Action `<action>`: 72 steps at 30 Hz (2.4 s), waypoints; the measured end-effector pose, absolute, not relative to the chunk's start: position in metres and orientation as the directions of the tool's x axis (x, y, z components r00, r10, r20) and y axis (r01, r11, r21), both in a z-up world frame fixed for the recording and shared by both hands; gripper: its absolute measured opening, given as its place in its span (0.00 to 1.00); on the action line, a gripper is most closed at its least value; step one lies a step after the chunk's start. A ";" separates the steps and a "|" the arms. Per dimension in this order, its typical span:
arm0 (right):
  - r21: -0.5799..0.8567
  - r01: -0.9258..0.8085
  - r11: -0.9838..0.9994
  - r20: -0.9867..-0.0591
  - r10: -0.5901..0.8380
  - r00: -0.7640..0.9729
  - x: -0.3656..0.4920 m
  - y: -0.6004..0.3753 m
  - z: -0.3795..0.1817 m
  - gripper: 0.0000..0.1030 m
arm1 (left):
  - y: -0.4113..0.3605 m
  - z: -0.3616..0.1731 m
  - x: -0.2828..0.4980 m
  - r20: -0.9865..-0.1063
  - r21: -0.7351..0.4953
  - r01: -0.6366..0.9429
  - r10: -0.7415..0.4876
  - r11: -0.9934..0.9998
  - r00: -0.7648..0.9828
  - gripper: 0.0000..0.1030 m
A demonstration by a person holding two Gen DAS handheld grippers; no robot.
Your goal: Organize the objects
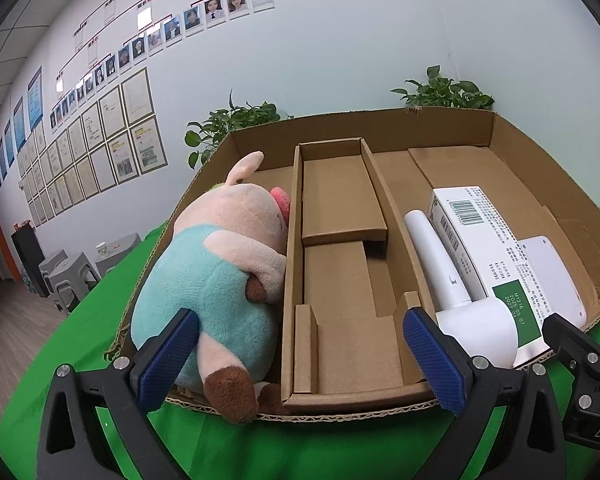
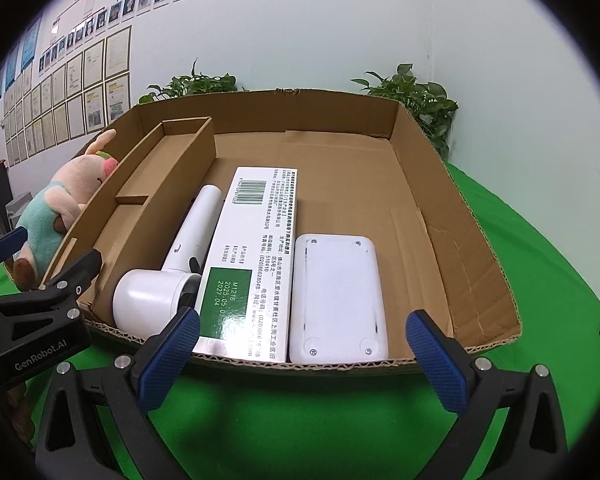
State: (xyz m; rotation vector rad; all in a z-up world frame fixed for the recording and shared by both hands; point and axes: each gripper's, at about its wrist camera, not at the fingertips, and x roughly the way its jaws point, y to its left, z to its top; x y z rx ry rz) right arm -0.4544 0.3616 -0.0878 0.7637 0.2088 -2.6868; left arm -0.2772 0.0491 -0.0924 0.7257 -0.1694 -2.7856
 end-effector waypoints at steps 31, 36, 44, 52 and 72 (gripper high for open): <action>-0.040 0.365 -0.930 -0.538 -0.288 -0.792 -0.454 0.364 -0.090 1.00 | 0.050 -0.096 -0.284 -0.468 0.197 0.221 -0.290 -0.955 -0.835 1.00; -0.040 0.365 -0.930 -0.538 -0.288 -0.792 -0.454 0.364 -0.090 1.00 | 0.050 -0.096 -0.284 -0.468 0.198 0.222 -0.290 -0.955 -0.835 1.00; -0.039 0.365 -0.930 -0.538 -0.288 -0.792 -0.454 0.364 -0.090 1.00 | 0.050 -0.096 -0.284 -0.468 0.197 0.221 -0.290 -0.955 -0.835 1.00; -0.039 0.365 -0.930 -0.539 -0.288 -0.792 -0.454 0.364 -0.090 1.00 | 0.050 -0.096 -0.284 -0.468 0.197 0.221 -0.290 -0.955 -0.835 1.00; -0.039 0.365 -0.930 -0.539 -0.288 -0.791 -0.454 0.365 -0.090 1.00 | 0.050 -0.096 -0.285 -0.468 0.197 0.223 -0.292 -0.955 -0.834 1.00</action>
